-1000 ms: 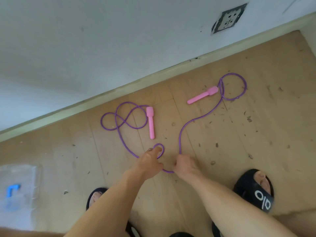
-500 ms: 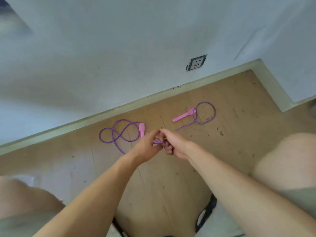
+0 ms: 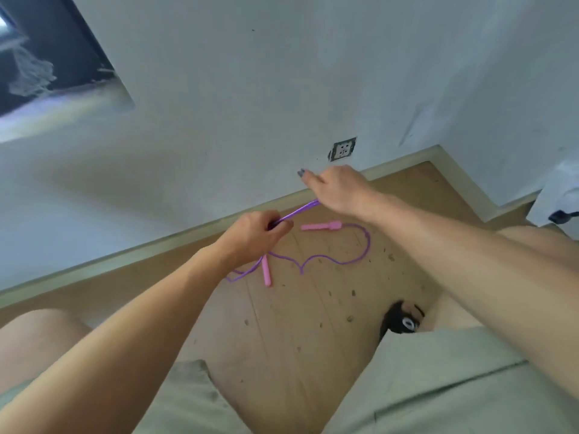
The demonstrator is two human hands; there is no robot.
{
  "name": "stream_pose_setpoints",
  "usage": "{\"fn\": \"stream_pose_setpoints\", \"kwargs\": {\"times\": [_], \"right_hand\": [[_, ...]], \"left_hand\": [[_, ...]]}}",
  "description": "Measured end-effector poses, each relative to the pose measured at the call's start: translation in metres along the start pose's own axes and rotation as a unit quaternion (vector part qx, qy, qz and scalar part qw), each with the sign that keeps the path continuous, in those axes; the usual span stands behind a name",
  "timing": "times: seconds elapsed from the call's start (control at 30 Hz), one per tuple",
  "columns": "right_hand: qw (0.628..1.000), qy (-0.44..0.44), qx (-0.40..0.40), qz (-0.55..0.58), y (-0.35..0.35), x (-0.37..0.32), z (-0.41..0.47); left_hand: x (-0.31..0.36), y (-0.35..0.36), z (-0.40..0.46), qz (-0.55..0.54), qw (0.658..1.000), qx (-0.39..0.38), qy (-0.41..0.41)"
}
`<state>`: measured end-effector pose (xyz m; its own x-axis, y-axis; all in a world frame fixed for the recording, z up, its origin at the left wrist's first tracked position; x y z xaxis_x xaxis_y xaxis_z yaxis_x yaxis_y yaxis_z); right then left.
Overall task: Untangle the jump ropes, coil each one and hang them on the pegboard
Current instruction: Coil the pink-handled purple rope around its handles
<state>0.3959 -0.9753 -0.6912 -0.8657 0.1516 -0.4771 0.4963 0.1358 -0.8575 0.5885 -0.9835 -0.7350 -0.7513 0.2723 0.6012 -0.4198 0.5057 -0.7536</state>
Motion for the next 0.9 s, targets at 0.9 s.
{"fn": "stream_pose_setpoints", "kwargs": {"times": [0.9], "right_hand": [[0.989,-0.065,0.062,-0.119,-0.029,0.038,0.061]], "left_hand": [[-0.004,-0.051,0.049,0.072,0.994,0.036,0.07]]}}
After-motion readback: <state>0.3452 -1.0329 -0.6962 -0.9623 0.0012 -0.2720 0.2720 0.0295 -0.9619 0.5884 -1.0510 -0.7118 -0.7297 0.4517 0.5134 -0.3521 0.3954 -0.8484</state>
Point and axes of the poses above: each hand's wrist, its own z-axis towards the middle knuckle, its own y-axis out of the palm, x = y × z, the point moved 1 cm from there along z, towards the middle knuckle, and after that the axes turned 3 degrees about -x, right-handed, at the moved point
